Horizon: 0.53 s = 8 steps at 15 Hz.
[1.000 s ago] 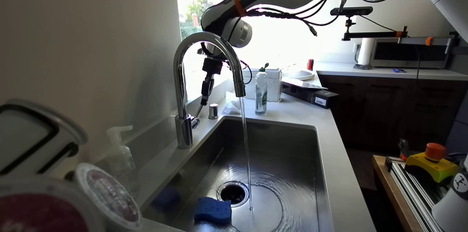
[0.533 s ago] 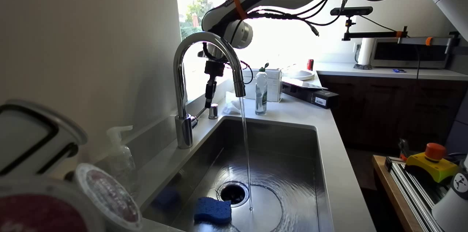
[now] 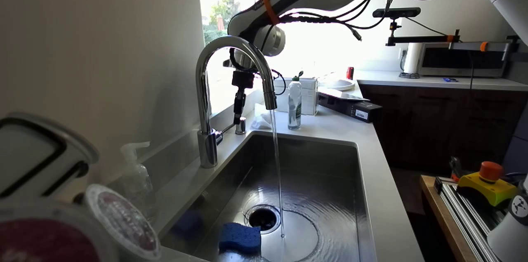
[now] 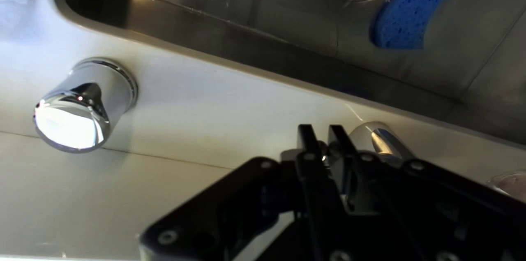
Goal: Push the faucet handle to the right.
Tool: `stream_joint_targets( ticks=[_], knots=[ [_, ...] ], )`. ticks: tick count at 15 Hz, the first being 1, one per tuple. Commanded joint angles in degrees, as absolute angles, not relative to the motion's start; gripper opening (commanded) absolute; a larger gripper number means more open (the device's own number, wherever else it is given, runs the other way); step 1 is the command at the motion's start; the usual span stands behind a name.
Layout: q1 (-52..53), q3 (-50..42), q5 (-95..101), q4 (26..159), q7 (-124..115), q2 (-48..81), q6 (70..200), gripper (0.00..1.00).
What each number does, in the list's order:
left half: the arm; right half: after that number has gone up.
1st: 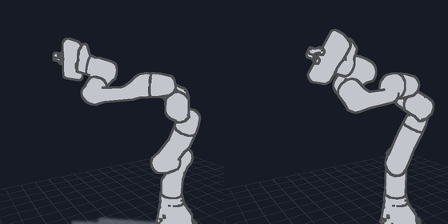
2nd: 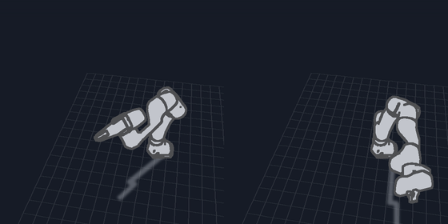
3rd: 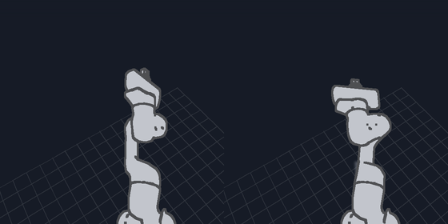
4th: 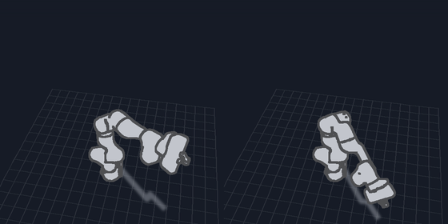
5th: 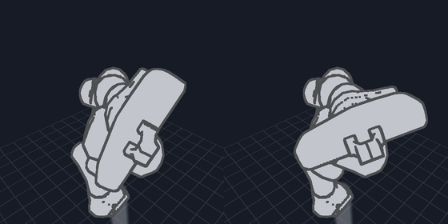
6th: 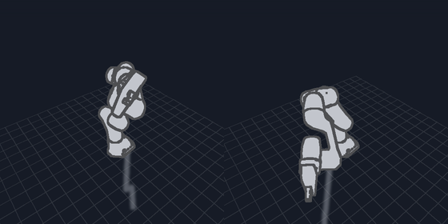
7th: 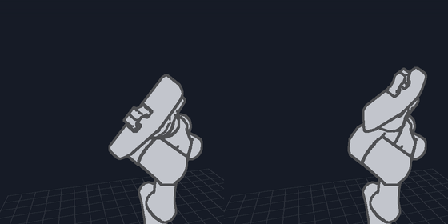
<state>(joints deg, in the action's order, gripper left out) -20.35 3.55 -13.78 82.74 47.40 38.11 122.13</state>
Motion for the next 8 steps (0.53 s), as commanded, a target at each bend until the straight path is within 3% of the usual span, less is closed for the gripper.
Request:
stream_joint_targets(
  ticks=[1,7,8],
  knots=[
    [-19.4,2.2,-12.0,85.2,47.5,36.9,120.4,0.03],
    [-19.3,2.0,-12.1,85.0,47.1,37.0,120.6,0.03],
    [-19.5,2.0,-12.3,84.9,47.2,36.8,120.8,0.38]
  ],
)
